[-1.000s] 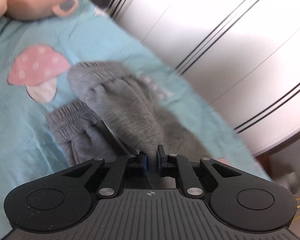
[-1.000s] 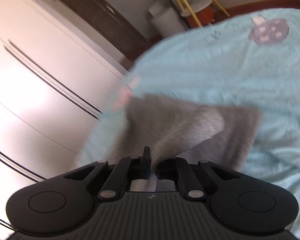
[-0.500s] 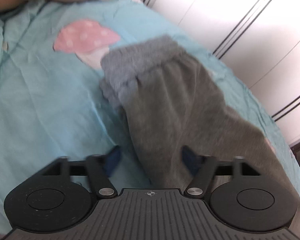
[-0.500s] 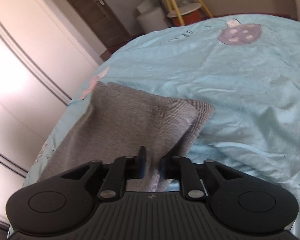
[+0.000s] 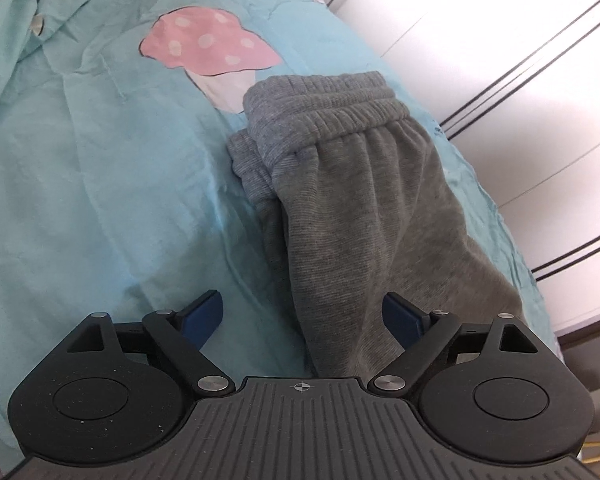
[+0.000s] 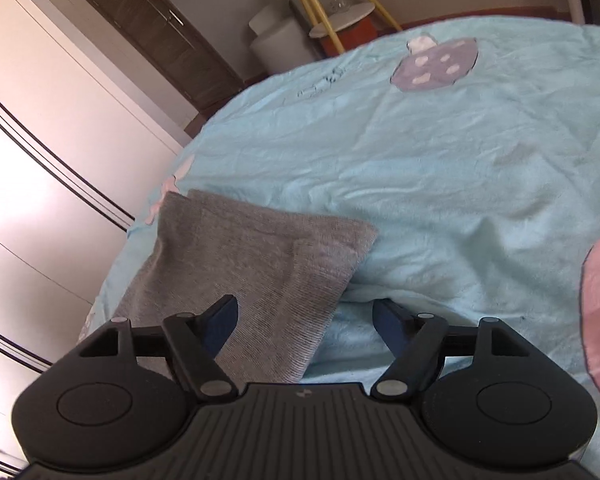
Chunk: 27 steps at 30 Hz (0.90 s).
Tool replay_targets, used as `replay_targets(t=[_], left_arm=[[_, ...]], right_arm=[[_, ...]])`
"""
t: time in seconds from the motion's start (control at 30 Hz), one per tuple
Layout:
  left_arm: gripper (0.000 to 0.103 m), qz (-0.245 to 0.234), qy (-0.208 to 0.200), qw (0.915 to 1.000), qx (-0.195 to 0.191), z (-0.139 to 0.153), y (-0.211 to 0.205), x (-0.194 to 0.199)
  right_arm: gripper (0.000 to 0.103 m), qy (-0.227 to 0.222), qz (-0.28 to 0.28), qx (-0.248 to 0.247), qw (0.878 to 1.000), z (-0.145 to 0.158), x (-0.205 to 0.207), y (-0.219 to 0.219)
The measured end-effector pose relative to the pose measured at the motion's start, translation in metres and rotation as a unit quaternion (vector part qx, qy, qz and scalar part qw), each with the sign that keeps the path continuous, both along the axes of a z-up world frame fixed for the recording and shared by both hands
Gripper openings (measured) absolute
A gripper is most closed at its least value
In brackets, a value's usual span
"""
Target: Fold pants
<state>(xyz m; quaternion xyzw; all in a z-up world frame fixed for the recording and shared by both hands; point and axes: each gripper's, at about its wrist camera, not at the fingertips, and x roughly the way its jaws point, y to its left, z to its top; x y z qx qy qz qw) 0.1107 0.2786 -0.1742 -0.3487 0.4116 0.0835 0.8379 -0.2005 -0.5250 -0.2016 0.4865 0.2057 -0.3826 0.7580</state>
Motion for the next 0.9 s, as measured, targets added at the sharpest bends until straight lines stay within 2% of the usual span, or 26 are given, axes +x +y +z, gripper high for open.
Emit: replay_targets(t=[0.1,0.2,0.27,0.3,0.33,0.4,0.47,0.5,0.53,0.57,0.6,0.73,0.8,0.83,0.9], left_arm=[[0.092,-0.014,0.0,0.9997,0.021,0.002,-0.003,-0.002],[0.092,-0.014,-0.002,0.9996,0.024,0.002,-0.005,-0.003],[0.092,-0.014,-0.001,0.9996,0.024,0.001,-0.004,-0.003],[0.092,-0.014,-0.002,0.9996,0.025,0.001,-0.004,-0.003],[0.092,-0.015,-0.003,0.9995,0.027,0.001,-0.005,-0.004],[0.092,-0.019,-0.003,0.9992,0.034,0.001,-0.007,-0.003],[0.092,-0.023,-0.003,0.9989,0.041,0.001,-0.009,-0.003],[0.092,-0.025,-0.003,0.9987,0.044,0.001,-0.01,-0.003],[0.092,-0.028,-0.003,0.9985,0.048,0.001,-0.01,-0.003],[0.092,-0.03,-0.003,0.9983,0.051,0.002,-0.01,-0.003],[0.092,-0.029,-0.005,0.9982,0.052,0.003,-0.01,-0.004],[0.092,-0.01,-0.036,0.9983,0.045,0.01,-0.007,-0.011],[0.092,-0.011,-0.046,0.9982,0.038,0.012,-0.007,-0.012],[0.093,-0.012,-0.047,0.9981,0.039,0.011,-0.008,-0.012],[0.093,-0.013,-0.041,0.9981,0.045,0.01,-0.009,-0.01]], right_arm=[[0.075,0.004,0.004,-0.003,1.0,-0.005,0.011,-0.002],[0.051,-0.009,0.024,-0.012,1.0,0.001,0.022,-0.002],[0.038,0.009,0.03,-0.021,0.999,0.001,0.029,0.0],[0.025,0.02,0.033,-0.027,0.999,0.0,0.032,0.0],[0.022,0.028,0.037,-0.032,0.998,-0.004,0.034,-0.001],[0.025,0.02,0.032,-0.025,0.999,-0.01,0.033,-0.002],[0.037,-0.009,0.018,-0.014,1.0,-0.014,0.03,-0.003],[0.038,-0.025,0.016,-0.008,1.0,-0.016,0.029,-0.003],[0.022,-0.03,0.012,-0.009,0.999,-0.016,0.03,-0.002],[0.01,-0.024,0.012,-0.012,1.0,-0.014,0.031,-0.002],[0.011,-0.026,0.016,-0.01,0.999,-0.011,0.032,-0.003],[0.009,-0.11,0.011,-0.029,0.994,0.021,0.014,-0.003],[0.009,-0.107,-0.002,-0.058,0.993,0.031,0.003,-0.003],[0.009,-0.088,0.007,-0.07,0.994,0.031,0.003,-0.005],[0.011,-0.032,0.023,-0.061,0.997,0.016,0.013,-0.009]])
